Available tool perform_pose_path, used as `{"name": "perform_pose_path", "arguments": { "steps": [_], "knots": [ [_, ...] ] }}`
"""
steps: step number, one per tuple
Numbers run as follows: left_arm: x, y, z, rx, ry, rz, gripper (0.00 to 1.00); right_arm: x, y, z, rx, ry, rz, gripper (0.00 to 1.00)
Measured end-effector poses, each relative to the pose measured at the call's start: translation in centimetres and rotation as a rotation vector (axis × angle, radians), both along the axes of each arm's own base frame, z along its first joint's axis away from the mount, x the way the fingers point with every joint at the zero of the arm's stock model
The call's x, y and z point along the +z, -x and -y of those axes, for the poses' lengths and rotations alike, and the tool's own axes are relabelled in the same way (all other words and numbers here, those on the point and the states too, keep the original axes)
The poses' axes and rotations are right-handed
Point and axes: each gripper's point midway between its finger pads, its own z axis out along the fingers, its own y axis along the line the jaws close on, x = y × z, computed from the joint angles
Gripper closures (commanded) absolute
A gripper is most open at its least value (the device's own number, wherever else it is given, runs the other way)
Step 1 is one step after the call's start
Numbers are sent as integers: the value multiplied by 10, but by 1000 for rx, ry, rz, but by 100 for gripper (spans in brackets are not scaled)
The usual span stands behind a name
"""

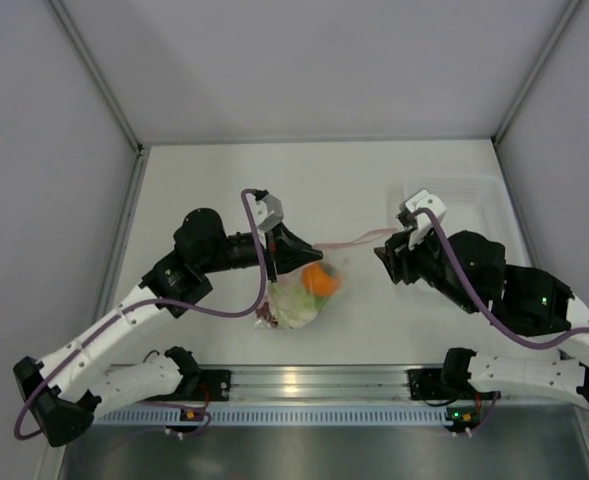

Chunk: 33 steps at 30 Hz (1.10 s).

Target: Open the zip-top bag and remove the fake food

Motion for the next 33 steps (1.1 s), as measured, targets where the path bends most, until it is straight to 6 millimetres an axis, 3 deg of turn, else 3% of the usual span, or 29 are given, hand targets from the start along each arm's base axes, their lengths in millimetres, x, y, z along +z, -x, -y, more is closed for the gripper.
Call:
{"name": "perform_pose_path", "arguments": {
  "steps": [10,20,28,33],
  "knots": [
    [15,10,14,-198,-103,72,100,-2,-12,0,-36,27,-4,52],
    [-9,-11,12,-239,-153,9,100,-7,11,-8,118,-7,-32,51],
    [-11,-9,10,-290,-146,0,100,-3,23,-4,167,-34,-33,52],
    [-11,-9,9,-305,-142,-5,100,-13,28,-4,192,-23,-51,52]
  ]
}}
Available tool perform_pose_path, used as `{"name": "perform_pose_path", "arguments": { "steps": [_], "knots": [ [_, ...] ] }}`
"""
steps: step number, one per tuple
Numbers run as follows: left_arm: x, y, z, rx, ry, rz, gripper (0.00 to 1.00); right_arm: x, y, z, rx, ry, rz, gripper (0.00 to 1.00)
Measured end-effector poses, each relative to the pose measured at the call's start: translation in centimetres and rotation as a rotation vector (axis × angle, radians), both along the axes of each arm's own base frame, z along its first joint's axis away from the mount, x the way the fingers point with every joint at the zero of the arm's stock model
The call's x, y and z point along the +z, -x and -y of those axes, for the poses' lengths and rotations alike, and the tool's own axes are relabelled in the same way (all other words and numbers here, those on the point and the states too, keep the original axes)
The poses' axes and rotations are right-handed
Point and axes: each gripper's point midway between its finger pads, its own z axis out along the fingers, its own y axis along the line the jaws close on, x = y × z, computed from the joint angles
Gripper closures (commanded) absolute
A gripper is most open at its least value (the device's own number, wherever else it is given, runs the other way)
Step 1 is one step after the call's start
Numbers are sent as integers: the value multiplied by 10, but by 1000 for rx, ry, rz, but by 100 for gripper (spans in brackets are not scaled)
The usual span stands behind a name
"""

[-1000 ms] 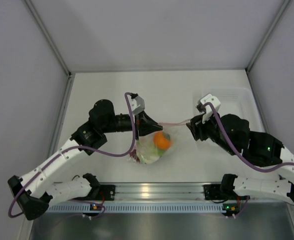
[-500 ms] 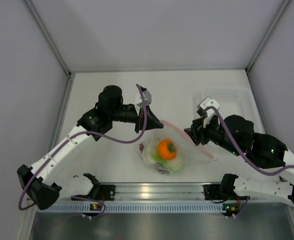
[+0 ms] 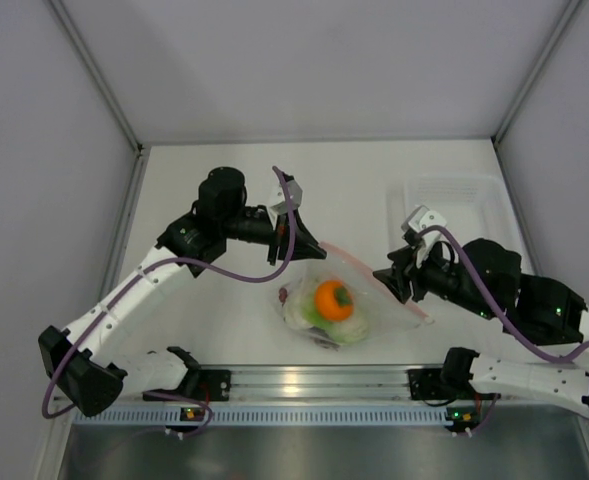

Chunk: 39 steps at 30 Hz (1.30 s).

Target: Open the zip-top bag and remove the fake food

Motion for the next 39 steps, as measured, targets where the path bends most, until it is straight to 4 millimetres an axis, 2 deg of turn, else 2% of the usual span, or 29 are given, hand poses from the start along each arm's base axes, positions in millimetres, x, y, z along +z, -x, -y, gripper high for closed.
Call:
{"name": "perform_pose_path", "arguments": {
  "steps": [12,14,17,18,19,22,26,28,29,31,33,36,39],
  "knots": [
    [1,2,0,-10,3,-1,100,-42,14,-11,96,69,-82,53],
    [1,2,0,-13,3,-2,100,-46,17,-13,111,73,-94,58],
    [1,4,-1,-22,5,-3,100,-50,20,-17,132,76,-108,78],
    [1,4,-1,-23,6,-3,100,-50,20,-18,136,77,-109,93],
    [1,4,-1,-23,6,-3,100,-51,19,-19,139,82,-107,98],
    [1,1,0,-4,1,-4,100,-51,17,-22,130,82,-113,100],
    [4,-14,0,99,-16,-26,99,-48,10,-27,104,88,-108,100],
    [10,-30,0,198,-23,-38,92,-41,1,-33,72,79,-104,100],
    [13,-38,-1,251,-23,-45,83,-36,-3,-35,48,69,-102,100],
    [22,-57,-4,369,-17,-42,45,-30,-14,-41,-2,55,-100,100],
    [32,-73,-8,477,-1,-48,23,-30,-28,-45,-82,52,-107,100],
    [47,-94,-17,629,34,-71,12,-27,-52,-48,-232,44,-106,100],
    [53,-106,-27,740,63,-122,13,-22,-70,-51,-351,28,-104,100]
  ]
}}
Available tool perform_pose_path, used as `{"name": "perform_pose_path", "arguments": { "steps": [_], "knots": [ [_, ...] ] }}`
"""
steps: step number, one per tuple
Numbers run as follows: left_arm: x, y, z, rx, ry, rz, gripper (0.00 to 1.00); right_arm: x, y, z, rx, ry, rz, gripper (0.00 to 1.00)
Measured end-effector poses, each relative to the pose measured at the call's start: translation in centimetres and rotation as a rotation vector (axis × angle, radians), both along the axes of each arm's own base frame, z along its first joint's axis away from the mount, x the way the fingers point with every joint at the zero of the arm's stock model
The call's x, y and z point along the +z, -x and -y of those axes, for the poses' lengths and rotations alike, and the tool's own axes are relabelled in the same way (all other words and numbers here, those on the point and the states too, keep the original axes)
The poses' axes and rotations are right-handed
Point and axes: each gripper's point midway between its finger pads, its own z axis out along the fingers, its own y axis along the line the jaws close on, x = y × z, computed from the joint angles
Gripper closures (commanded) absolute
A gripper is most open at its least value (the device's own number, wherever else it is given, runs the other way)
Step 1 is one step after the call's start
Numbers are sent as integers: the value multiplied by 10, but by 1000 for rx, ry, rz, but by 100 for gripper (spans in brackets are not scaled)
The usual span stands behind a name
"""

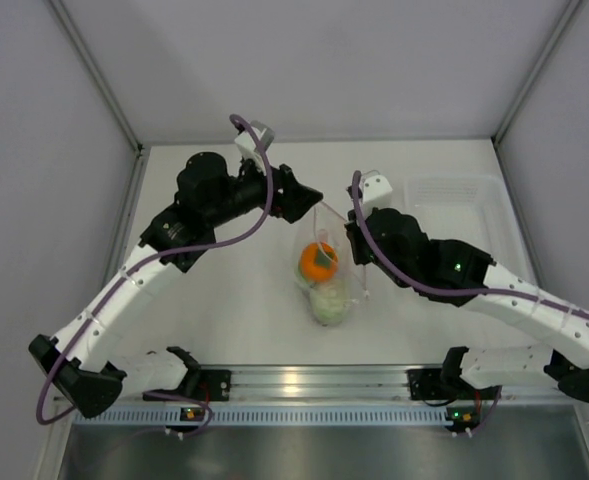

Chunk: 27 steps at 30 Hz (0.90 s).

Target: Open the zip-top bag and remove the fake food

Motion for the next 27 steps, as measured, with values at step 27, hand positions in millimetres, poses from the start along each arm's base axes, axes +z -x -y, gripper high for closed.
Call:
{"name": "perform_pose_path", "arguments": {
  "steps": [27],
  "knots": [
    [-91,32,13,364,-23,-374,46,2,-46,-19,-313,-187,36,100]
  ]
}}
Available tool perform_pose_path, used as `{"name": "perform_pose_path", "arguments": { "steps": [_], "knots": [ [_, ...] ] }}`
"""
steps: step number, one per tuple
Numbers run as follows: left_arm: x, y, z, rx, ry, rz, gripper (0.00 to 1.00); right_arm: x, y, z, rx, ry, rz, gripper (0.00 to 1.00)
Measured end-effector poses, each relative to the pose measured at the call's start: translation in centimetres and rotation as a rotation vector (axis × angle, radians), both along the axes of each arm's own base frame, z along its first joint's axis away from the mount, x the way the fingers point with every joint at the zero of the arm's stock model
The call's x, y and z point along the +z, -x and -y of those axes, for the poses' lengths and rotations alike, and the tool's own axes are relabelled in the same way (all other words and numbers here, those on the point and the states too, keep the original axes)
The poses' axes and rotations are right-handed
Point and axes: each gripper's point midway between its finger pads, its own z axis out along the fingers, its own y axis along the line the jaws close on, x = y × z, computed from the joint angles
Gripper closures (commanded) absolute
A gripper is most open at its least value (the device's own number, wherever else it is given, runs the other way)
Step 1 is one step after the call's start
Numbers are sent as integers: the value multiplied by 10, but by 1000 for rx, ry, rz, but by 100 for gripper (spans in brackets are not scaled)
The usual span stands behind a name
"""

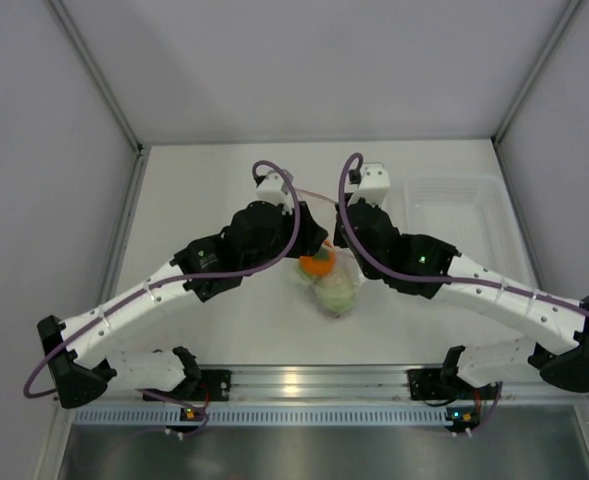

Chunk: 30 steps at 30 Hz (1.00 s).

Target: Open the zip-top bag and remove the fake food

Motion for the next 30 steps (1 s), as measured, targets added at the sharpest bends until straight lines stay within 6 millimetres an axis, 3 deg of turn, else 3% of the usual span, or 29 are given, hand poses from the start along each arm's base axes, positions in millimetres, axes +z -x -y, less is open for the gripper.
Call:
{"name": "perform_pose_path", "arguments": {
  "steps": [3,4,6,7,9,14,20,24,27,30],
  "knots": [
    [-6,7,6,-4,-18,-7,53,0,-2,-1,-13,-5,6,100],
    [-8,7,7,-4,-24,-11,65,0,-3,-1,-16,-5,7,100],
    [-16,5,10,1,-38,-27,77,-1,-4,-1,-22,0,9,100],
    [-21,4,11,3,-49,-34,91,-2,-5,-1,-27,2,10,100],
    [-28,2,12,6,-70,-47,100,-2,-6,1,-43,8,16,100],
    [-27,-4,-3,15,-122,-54,100,-11,-10,12,-72,22,14,100],
    [23,-57,-61,108,-168,-40,100,-31,-10,44,-94,-65,-23,100],
    [46,-82,-65,93,-226,-39,100,-31,-4,37,-55,-242,-28,100],
    [40,-91,-59,63,-282,-56,100,-49,-7,38,-53,-301,-65,100],
    [20,-89,-55,26,-331,-109,100,-71,-11,47,-65,-335,-105,100]
  ]
}}
